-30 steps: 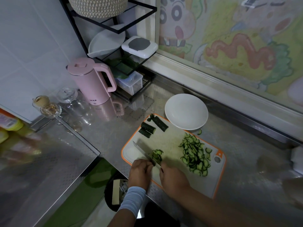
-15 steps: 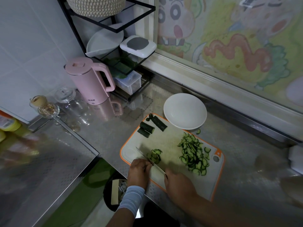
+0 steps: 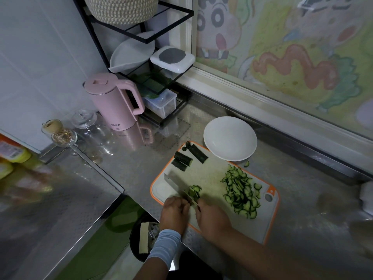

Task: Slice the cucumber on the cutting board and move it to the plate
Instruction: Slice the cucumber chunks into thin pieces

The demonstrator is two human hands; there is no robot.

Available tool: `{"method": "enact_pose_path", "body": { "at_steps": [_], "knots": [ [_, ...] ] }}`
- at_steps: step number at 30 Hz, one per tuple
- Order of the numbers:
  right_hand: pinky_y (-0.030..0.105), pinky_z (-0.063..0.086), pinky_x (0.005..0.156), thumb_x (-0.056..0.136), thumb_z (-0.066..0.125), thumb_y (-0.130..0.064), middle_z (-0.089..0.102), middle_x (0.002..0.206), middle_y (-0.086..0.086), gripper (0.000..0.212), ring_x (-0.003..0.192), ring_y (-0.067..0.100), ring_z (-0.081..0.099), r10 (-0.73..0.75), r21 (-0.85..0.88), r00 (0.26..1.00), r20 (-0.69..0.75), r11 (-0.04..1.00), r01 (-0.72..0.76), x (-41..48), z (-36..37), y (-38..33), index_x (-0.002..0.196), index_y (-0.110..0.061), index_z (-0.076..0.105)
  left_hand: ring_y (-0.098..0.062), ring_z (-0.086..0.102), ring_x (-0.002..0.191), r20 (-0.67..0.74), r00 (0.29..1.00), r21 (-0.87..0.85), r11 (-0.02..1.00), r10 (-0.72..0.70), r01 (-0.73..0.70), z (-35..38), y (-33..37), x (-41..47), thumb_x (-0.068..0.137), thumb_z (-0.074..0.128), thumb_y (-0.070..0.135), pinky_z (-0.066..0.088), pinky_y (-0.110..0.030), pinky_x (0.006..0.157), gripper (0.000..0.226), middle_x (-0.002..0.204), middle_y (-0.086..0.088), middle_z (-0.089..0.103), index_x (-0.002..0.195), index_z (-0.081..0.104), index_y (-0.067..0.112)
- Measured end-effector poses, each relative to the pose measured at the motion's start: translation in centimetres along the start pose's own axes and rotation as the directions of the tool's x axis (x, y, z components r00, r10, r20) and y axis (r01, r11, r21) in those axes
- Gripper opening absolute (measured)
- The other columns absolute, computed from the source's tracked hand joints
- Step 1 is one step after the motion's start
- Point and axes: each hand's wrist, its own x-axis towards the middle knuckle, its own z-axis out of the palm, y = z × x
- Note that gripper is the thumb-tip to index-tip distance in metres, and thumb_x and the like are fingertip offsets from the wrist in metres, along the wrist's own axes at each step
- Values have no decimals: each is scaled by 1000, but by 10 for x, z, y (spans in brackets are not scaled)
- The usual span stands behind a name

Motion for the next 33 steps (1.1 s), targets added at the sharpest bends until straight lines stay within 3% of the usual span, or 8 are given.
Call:
{"method": "enact_pose_path", "body": {
  "at_steps": [5,8,13,16,19,22,29,33],
  "knots": [
    [32,40,63,97,39,-44,68,88,4,25,86,27,64,8,116,999,-52,993,-2,2,-25,15,98,-21,51,-16,52,75,156,988,27,1000,2,-7,-11,18,8,77,65,21,44,-27,67,12,66,11,48,67,60,26],
    [31,43,60,98,38,-46,69,86,0,25,79,22,65,-33,92,995,-93,995,42,-4,-46,28,106,-24,47,-13,57,70,194,980,-81,994,-54,71,-16,12,13,79,58,24,46,-24,65,20,73,11,57,68,53,40],
    [28,40,55,96,39,-50,69,86,-4,27,75,15,65,-220,-105,964,-149,973,205,-16,-54,47,108,-27,46,-19,57,76,-228,935,-271,940,-271,207,-48,6,21,85,54,4,48,-31,76,19,86,2,59,81,60,22],
    [28,44,61,93,46,-50,67,93,-4,28,82,16,64,-255,-137,959,-124,962,238,-20,-58,50,109,-27,48,-14,54,80,-379,924,-153,988,-41,-18,-61,15,23,81,54,6,46,-29,78,14,87,5,55,84,60,19],
    [29,43,64,91,50,-50,66,96,-3,29,87,17,63,-278,-133,954,-114,956,262,-25,-63,52,109,-27,49,-6,47,89,-131,957,-2,965,258,-261,-57,40,21,80,60,34,36,-17,81,15,94,10,55,91,66,28],
    [32,46,65,89,52,-50,66,93,-5,26,87,17,62,-310,-121,942,-126,948,296,-30,-70,55,105,-29,50,-10,45,94,185,887,107,889,423,-446,-36,53,20,79,57,54,41,-25,82,34,101,11,51,108,63,37],
    [31,42,63,88,55,-49,65,90,-4,26,85,17,60,-355,-186,929,-99,924,334,-40,-83,74,101,-28,51,-18,45,110,323,908,156,931,268,-330,-8,68,38,92,51,39,42,-33,91,28,110,2,52,115,60,28],
    [31,45,66,87,55,-50,66,94,-5,26,89,17,61,-358,-172,930,-78,924,341,-42,-87,84,104,-30,53,-15,44,110,269,933,98,957,238,-272,-3,84,38,91,54,39,37,-24,94,28,114,3,55,117,62,30]
  ]
}}
